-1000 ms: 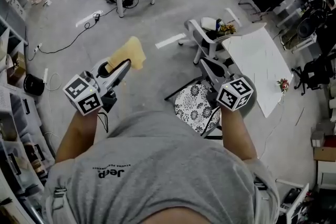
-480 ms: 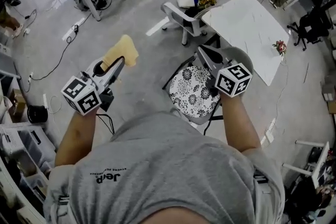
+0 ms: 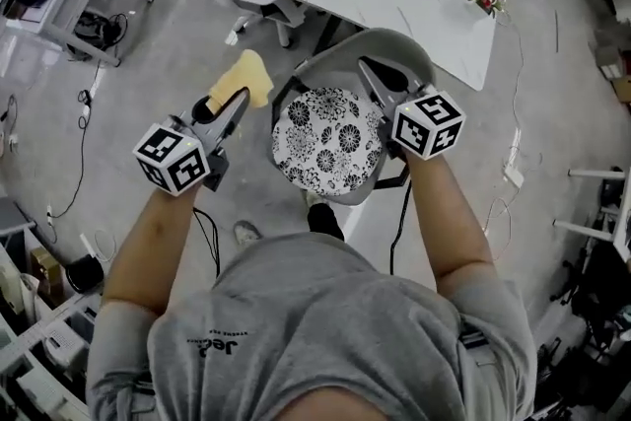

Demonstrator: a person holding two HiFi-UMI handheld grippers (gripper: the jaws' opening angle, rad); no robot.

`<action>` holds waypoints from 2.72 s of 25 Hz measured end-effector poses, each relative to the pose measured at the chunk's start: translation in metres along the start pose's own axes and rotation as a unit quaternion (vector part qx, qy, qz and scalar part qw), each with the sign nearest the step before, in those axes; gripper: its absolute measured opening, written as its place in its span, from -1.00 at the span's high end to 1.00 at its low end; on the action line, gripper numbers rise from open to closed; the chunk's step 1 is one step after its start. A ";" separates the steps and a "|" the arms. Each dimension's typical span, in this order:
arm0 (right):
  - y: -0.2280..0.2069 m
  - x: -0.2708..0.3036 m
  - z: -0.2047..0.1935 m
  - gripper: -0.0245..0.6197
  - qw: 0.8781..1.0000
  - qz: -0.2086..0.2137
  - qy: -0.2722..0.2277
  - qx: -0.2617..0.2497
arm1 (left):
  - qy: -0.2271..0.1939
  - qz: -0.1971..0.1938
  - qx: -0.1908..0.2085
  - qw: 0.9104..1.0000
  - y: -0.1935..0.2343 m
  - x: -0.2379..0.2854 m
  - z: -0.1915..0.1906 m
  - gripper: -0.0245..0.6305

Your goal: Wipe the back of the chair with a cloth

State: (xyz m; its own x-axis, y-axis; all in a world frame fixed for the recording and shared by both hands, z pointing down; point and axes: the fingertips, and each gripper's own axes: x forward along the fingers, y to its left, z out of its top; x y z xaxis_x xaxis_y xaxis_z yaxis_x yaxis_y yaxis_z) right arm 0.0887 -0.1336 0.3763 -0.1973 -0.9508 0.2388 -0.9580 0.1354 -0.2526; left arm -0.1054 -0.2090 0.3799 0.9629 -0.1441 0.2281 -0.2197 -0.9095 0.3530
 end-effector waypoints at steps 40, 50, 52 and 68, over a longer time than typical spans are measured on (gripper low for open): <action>-0.295 -0.143 -0.131 0.91 0.977 -0.180 -0.014 0.116 | 0.206 -0.039 0.174 0.962 -0.099 0.470 -0.197 0.53; -0.308 -0.163 -0.124 0.91 0.975 -0.193 -0.017 0.109 | 0.286 -0.140 0.275 0.907 -0.154 0.473 -0.238 0.54; -0.308 -0.162 -0.121 0.91 0.975 -0.194 -0.020 0.107 | 0.317 -0.182 0.287 0.886 -0.166 0.471 -0.252 0.54; -0.268 -0.118 -0.123 0.91 0.977 -0.180 -0.008 0.116 | 0.263 -0.015 0.004 0.965 0.016 0.355 -0.223 0.54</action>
State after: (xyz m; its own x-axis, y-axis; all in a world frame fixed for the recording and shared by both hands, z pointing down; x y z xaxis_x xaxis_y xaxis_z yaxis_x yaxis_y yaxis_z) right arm 0.3428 -0.0234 0.5314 0.1489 -0.9295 0.3374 -0.8913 -0.2739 -0.3612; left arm 0.1976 -0.1872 0.6690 0.7561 0.0980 0.6471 -0.1899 -0.9134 0.3602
